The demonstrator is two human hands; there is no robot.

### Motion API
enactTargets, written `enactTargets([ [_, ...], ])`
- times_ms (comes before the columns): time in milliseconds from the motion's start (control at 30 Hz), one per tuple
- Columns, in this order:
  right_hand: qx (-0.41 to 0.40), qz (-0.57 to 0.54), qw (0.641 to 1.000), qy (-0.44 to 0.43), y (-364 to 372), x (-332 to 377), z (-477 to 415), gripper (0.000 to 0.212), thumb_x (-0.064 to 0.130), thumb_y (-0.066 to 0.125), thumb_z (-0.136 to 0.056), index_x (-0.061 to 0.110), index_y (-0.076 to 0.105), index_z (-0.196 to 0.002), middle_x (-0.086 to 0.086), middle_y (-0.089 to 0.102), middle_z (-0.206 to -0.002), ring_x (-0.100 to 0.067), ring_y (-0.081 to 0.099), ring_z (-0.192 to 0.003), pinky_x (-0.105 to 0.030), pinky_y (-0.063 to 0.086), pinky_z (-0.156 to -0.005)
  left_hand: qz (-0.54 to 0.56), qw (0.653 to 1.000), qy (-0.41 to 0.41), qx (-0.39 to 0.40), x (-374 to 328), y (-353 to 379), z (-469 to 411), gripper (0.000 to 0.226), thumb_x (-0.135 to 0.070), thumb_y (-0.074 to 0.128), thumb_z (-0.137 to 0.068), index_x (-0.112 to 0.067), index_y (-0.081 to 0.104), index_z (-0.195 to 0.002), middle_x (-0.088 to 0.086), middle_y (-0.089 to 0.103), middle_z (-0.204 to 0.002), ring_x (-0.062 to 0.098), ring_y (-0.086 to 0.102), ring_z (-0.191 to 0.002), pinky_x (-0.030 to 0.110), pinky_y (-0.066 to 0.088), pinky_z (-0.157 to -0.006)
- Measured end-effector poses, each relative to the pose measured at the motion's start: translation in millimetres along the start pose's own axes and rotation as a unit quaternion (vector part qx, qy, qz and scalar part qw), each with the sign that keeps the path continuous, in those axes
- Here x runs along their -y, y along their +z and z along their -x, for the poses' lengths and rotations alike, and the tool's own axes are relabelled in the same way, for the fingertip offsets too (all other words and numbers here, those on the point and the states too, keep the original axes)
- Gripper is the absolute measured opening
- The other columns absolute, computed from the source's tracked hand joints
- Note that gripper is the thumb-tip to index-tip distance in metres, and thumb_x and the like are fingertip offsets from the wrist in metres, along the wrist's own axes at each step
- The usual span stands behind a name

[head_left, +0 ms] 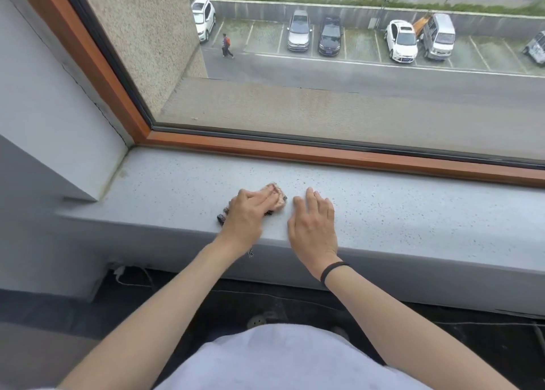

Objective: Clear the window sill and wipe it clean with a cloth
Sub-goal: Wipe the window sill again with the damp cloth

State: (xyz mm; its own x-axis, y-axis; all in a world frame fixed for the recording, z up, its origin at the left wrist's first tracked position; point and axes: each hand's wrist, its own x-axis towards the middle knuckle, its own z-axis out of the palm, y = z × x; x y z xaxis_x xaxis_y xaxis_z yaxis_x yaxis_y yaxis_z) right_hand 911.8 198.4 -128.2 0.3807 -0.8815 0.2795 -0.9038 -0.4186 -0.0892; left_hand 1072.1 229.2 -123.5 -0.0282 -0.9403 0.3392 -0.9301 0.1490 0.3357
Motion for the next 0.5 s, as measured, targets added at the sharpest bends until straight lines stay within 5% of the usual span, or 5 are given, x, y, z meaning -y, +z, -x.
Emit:
enactTargets([
  [100, 0.003, 0.006, 1.0, -0.01, 1, -3, 2, 0.029, 0.02, 0.051, -0.084, 0.012, 0.054, -0.111, -0.019, 0.052, -0.13, -0.036, 0.05, -0.117, -0.049, 0.036, -0.104, -0.002, 0.999, 0.021, 0.031, 34, -14, 4, 0.061, 0.021, 0.057, -0.073, -0.015, 0.063, -0.122, 0.003, 0.06, -0.128, 0.025, 0.047, -0.079, 0.036, 0.047, -0.065],
  [300, 0.003, 0.013, 1.0, -0.002, 1, -4, 3, 0.028, 0.02, 0.051, -0.085, 0.012, 0.054, -0.112, -0.018, 0.052, -0.131, -0.035, 0.049, -0.119, -0.05, 0.035, -0.105, -0.079, 0.98, -0.182, -0.017, 76, -38, 5, 0.064, 0.022, 0.044, -0.078, -0.011, 0.054, -0.132, 0.007, 0.05, -0.139, 0.023, 0.033, -0.084, 0.033, 0.031, -0.07],
  [500, 0.006, 0.006, 1.0, -0.004, 2, -4, 3, 0.029, 0.021, 0.052, -0.086, 0.011, 0.054, -0.113, -0.019, 0.052, -0.131, -0.036, 0.049, -0.119, -0.05, 0.034, -0.106, -0.024, 0.996, 0.051, 0.067, 29, -28, 43, 0.073, 0.025, 0.058, -0.065, -0.013, 0.058, -0.128, 0.002, 0.055, -0.134, 0.015, 0.033, -0.084, 0.035, 0.047, -0.066],
])
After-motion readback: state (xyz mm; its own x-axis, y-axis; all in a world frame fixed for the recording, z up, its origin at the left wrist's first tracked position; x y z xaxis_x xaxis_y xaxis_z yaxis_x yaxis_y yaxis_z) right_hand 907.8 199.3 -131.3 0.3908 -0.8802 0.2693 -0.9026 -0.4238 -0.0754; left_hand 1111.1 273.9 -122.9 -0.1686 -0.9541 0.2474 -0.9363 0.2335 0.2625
